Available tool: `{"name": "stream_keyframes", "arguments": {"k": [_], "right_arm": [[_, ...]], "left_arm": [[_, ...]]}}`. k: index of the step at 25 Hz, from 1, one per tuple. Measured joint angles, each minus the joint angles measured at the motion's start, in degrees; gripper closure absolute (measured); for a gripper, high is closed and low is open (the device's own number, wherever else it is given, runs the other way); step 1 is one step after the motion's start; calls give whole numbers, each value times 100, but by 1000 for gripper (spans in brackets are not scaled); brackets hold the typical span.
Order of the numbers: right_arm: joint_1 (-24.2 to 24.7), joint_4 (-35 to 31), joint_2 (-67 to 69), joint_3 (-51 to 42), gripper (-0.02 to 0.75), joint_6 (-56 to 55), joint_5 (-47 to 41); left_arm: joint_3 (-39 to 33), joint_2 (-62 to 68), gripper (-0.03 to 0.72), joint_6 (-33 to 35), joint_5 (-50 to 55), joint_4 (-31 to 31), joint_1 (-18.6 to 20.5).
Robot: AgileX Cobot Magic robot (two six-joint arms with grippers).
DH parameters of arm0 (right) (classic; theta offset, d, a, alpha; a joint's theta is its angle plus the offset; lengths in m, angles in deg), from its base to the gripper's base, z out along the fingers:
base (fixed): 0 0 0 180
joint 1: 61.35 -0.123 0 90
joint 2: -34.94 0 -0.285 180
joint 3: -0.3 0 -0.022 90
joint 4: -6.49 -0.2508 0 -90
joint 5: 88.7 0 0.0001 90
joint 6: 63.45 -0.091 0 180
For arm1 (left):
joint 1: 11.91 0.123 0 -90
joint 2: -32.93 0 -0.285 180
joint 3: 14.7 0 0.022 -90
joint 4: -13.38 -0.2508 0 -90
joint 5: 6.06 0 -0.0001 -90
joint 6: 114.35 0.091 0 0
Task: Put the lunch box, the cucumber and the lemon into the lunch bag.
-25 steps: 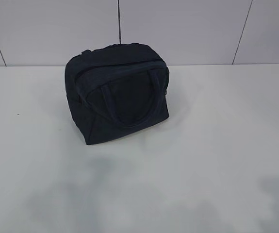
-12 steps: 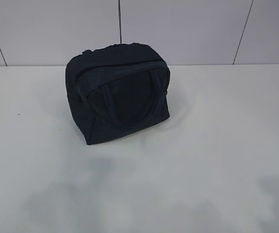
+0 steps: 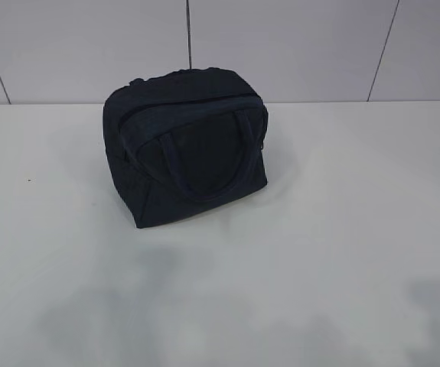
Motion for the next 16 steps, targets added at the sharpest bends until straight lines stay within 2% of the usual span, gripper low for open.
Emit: {"name": "stream_keyframes", "arguments": {"k": [16], "right_arm": [[0,0,0,0,356,0,0]], "left_arm": [[0,0,443,0,0,0,0]]}}
